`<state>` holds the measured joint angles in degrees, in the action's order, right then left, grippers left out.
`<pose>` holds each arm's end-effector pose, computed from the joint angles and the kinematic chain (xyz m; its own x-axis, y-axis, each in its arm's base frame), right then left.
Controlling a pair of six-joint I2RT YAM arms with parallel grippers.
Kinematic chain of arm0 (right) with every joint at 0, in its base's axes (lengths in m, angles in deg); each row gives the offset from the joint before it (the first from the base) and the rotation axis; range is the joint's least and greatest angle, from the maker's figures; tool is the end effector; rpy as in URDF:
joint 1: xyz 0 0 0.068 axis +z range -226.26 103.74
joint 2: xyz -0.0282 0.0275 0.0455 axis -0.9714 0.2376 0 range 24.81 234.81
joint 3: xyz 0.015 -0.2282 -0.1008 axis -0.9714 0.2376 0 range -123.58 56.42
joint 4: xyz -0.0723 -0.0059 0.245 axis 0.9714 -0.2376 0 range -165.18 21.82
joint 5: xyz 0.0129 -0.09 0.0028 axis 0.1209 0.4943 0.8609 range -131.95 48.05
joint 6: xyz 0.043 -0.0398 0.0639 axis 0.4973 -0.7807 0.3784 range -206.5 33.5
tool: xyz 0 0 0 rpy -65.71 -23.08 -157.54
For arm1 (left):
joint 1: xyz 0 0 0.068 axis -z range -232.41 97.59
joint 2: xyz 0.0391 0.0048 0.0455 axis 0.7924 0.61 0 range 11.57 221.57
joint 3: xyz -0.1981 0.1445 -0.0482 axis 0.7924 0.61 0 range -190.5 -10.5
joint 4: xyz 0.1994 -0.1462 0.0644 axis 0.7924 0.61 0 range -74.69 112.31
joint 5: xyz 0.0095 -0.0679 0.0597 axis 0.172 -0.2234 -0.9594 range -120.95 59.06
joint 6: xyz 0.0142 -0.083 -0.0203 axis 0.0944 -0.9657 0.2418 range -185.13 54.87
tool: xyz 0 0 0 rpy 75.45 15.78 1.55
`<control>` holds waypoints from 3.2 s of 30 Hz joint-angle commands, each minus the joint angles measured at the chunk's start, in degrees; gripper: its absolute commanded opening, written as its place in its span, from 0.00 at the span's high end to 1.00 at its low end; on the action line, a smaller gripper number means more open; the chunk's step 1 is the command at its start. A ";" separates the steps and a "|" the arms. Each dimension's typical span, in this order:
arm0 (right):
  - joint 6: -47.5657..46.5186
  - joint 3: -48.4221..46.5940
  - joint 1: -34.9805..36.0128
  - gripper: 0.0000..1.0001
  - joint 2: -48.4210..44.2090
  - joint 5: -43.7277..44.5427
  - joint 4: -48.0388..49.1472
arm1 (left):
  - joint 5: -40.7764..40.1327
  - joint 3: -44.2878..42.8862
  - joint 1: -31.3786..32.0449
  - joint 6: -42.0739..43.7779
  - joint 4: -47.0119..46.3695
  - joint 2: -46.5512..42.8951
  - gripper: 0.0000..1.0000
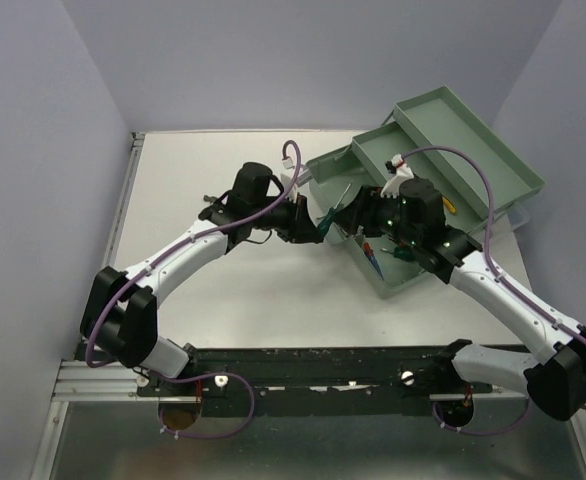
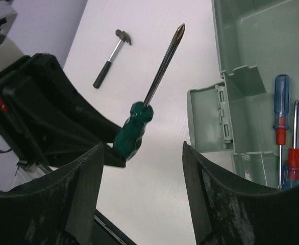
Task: Pack the tool kit
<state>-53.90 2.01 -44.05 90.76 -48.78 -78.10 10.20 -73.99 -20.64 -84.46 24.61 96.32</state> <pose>0.2554 0.1717 0.2890 -0.5964 0.2567 -0.7606 -0.3578 0.7631 0.5381 0.2758 -0.2301 0.2551 -0.6986 0.1396 -0.7017 0.6856 0.4112 -0.6008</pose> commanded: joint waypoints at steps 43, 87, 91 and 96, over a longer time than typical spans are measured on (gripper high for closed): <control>-35.67 -14.23 -3.11 0.99 14.81 23.62 -32.63 | -35.60 -19.39 -21.66 15.37 34.28 12.97 0.01; -28.38 -3.42 -3.20 0.32 -4.43 22.92 -17.69 | -44.84 -23.88 -31.24 17.31 41.50 34.25 0.87; -26.89 -2.98 -3.11 0.29 -5.74 22.91 -17.33 | -44.66 -23.01 -29.67 16.79 40.45 30.06 1.00; -22.15 -2.63 -3.03 0.27 -6.80 18.62 -15.93 | -37.73 -18.18 -26.41 15.20 33.26 17.93 1.00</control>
<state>-80.70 -1.55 -47.35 85.06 -25.74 -96.68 -32.62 -94.86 -50.00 -67.81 63.74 125.74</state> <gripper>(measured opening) 0.724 0.055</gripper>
